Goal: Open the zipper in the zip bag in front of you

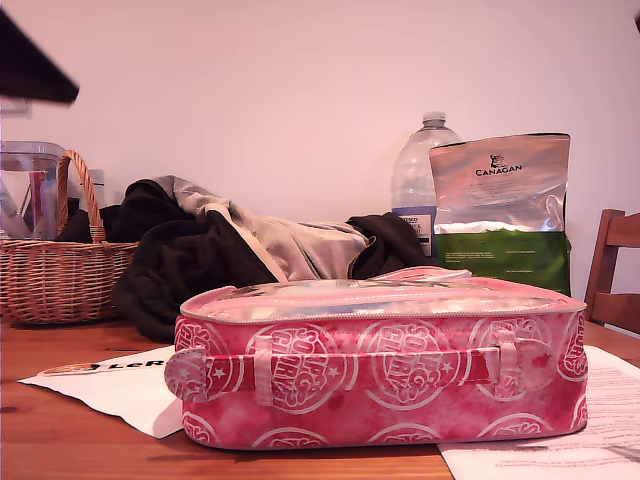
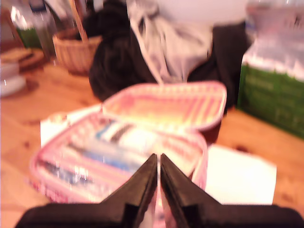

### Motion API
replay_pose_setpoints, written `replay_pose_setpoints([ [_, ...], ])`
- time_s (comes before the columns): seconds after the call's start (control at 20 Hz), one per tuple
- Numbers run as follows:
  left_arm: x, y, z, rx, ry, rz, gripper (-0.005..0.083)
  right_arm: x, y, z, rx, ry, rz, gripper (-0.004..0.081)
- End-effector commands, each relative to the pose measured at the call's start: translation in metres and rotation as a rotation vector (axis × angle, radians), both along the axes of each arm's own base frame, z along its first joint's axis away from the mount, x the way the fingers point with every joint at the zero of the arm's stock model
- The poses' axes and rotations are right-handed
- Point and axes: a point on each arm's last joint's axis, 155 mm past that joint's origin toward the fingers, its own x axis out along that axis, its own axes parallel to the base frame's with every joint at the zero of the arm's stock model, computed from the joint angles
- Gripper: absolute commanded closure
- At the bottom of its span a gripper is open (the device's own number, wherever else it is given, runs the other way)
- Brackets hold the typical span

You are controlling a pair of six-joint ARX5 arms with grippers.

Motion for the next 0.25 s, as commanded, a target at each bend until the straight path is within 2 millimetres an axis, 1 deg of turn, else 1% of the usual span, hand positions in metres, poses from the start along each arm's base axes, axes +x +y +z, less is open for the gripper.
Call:
replay_pose_setpoints([
  [0.0, -0.001, 0.001, -0.008, 0.011, 0.025, 0.003, 0.0795, -0.003, -0.001, -0.012, -0.018, 0.045, 0.003, 0.0781],
  [0.15, -0.005, 0.003, -0.017, 0.028, 0.059, 0.003, 0.0795, -0.01, -0.004, -0.029, -0.049, 0.115, 0.003, 0.078],
  [0.2, -0.006, 0.004, -0.02, 0.033, 0.069, 0.003, 0.0795, -0.01, -0.004, -0.03, -0.05, 0.116, 0.003, 0.078],
])
